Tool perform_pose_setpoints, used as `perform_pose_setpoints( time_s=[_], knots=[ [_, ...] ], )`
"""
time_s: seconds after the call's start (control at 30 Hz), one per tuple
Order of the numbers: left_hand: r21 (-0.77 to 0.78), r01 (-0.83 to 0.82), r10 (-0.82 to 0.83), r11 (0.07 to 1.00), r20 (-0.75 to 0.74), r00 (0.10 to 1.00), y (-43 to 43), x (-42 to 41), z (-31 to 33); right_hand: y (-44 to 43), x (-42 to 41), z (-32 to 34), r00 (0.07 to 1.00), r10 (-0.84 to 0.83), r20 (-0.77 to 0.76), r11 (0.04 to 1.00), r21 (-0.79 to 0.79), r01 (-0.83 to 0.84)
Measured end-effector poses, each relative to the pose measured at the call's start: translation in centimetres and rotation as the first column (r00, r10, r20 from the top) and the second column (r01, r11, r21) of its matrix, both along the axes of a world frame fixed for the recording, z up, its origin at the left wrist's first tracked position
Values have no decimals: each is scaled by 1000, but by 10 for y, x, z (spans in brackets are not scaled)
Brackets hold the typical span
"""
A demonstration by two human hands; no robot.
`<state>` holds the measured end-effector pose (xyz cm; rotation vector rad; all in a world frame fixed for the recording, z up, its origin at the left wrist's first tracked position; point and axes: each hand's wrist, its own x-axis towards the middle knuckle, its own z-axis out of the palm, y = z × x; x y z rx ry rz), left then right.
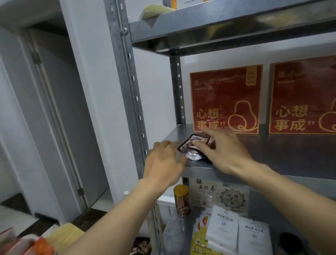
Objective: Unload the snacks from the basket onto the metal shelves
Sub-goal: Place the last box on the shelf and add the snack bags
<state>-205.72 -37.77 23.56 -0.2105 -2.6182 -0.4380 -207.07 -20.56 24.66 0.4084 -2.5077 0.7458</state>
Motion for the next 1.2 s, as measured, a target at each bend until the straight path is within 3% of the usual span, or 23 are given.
perform_pose_setpoints(
  time_s=[0.1, 0.23, 0.37, 0.6, 0.83, 1.0, 1.2],
  knots=[
    [-166, -98, 80, 981, -113, 990, -22, 29, -10, -21, 21, -10, 992, 92, -91, 968, 240, -68],
    [-222, -248, 213, 943, -173, 962, -74, 70, -24, -64, 48, -29, 987, 141, -79, 916, 390, -100],
    [-235, -414, 406, 879, -83, 910, -142, 123, -43, -121, 82, -47, 981, 196, -1, 868, 466, -173],
    [-187, -603, 613, 776, -3, 790, -259, 258, -99, -250, 178, -91, 911, 396, 114, 811, 422, -405],
    [-128, -713, 724, 690, 108, 681, -347, 368, -154, -341, 251, -140, 789, 570, 229, 740, 274, -614],
    [-49, -721, 720, 691, 141, 680, -382, 383, -176, -382, 242, -173, 744, 596, 301, 717, 218, -662],
    [-43, -670, 662, 741, 210, 719, -419, 343, -213, -427, 193, -215, 700, 584, 411, 692, 199, -694]
  ],
)
